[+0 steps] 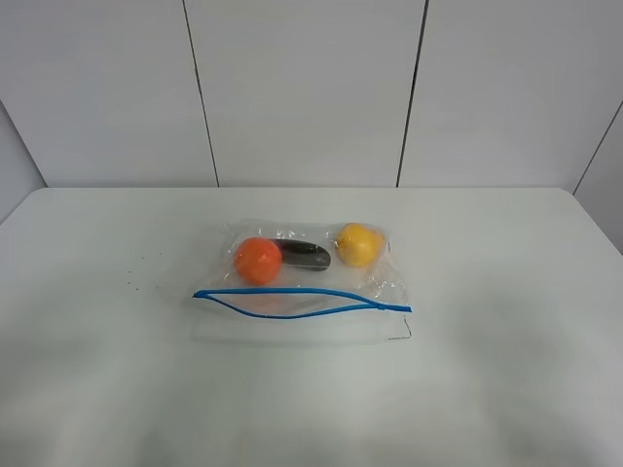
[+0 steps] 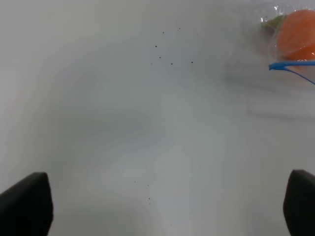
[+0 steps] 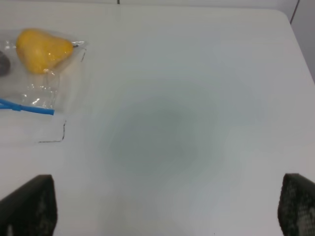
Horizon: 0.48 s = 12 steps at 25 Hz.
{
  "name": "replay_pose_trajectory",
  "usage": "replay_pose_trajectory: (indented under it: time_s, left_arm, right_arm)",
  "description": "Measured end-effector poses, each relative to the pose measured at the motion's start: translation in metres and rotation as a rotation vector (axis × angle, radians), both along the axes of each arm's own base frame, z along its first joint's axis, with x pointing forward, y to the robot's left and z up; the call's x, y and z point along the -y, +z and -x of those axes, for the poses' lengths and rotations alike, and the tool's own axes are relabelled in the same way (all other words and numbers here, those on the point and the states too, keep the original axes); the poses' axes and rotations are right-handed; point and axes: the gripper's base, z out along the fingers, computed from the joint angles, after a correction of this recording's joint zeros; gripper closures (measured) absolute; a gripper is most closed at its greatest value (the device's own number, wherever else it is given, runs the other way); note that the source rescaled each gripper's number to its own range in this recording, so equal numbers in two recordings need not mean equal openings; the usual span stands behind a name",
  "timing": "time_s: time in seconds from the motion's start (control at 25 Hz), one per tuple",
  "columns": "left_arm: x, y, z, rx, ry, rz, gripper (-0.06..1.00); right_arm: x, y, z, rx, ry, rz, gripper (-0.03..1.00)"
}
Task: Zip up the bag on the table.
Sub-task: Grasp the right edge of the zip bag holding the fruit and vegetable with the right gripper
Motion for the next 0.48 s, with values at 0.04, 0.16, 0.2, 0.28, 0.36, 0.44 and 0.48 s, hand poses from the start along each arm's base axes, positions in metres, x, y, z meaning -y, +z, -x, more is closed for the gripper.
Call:
replay_pose_trajectory:
  time_s: [0.04,0.16,0.2,0.28,0.36,0.44,0.48]
  left_arm:
    - [0.0,0.0,0.0,0.0,0.0,0.0,-0.06]
    - [0.0,0.0,0.0,0.0,0.0,0.0,-0.06]
    - [0.0,0.0,0.0,0.0,0.0,0.0,-0.06]
    - [0.0,0.0,0.0,0.0,0.0,0.0,-0.06]
    - [0.0,0.0,0.0,0.0,0.0,0.0,-0.06]
    - [0.0,0.0,0.0,0.0,0.0,0.0,-0.06]
    - [0.0,0.0,0.0,0.0,0.0,0.0,-0.06]
  right_arm:
    - [0.0,0.0,0.0,0.0,0.0,0.0,-0.03]
    - [0.0,0.0,0.0,0.0,0.0,0.0,-0.03]
    - [0.0,0.0,0.0,0.0,0.0,0.0,-0.03]
    - [0.0,0.0,0.0,0.0,0.0,0.0,-0.03]
    - [0.0,0.0,0.0,0.0,0.0,0.0,-0.03]
    - [0.0,0.0,0.0,0.0,0.0,0.0,-0.03]
    - [0.0,0.0,0.0,0.0,0.0,0.0,-0.03]
